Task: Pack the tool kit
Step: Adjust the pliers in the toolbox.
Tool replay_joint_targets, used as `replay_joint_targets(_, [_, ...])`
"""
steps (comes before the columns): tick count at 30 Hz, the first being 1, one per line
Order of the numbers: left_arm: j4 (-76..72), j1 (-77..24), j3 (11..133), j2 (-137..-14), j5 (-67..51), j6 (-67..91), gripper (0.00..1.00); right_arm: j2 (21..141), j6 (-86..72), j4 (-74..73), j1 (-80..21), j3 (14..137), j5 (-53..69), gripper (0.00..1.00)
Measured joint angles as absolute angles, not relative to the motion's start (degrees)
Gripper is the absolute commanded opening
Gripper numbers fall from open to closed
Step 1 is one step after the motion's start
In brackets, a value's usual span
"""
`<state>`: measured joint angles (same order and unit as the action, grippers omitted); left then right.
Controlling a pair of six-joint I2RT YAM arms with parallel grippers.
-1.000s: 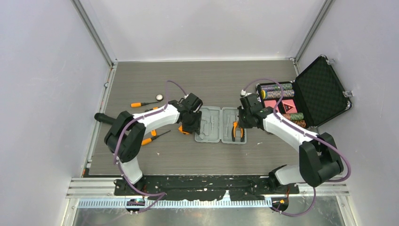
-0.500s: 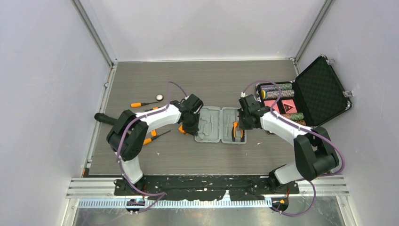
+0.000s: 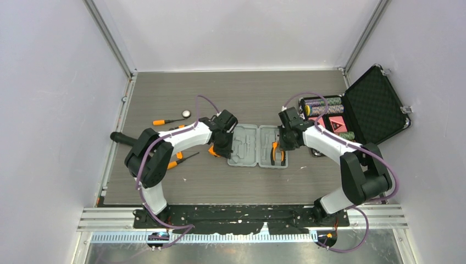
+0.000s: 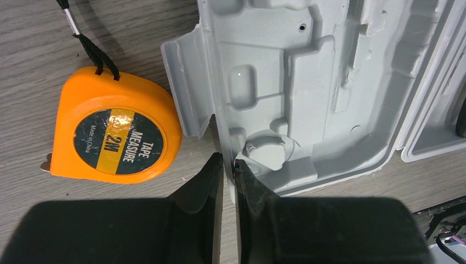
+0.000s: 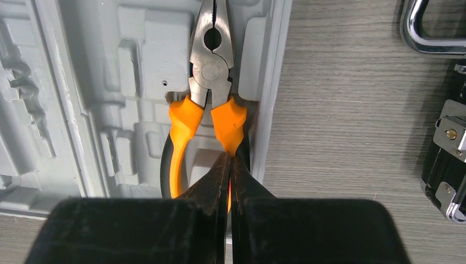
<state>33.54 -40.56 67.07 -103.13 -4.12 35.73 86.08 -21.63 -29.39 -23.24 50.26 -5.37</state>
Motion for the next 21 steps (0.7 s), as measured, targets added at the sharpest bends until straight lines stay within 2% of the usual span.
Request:
replay_joint_targets(7, [33.52,-40.56,67.07,-103.13,-4.16,35.75,0.12,85.17,-21.41,-32.62,-24.73,52.18,-3.18,0.17])
replay_joint_targets(15, [33.5,-40.56,67.05,-103.11,-4.16,35.73,0.12,82.65,-23.59,-34.04,-31.0,54.08,0.19,0.15])
replay_joint_targets(21, [33.5,-40.56,67.05,-103.11,-4.21,35.73,0.12,83.42,-25.3,-34.72,-31.81,51.48,-0.99,0.15])
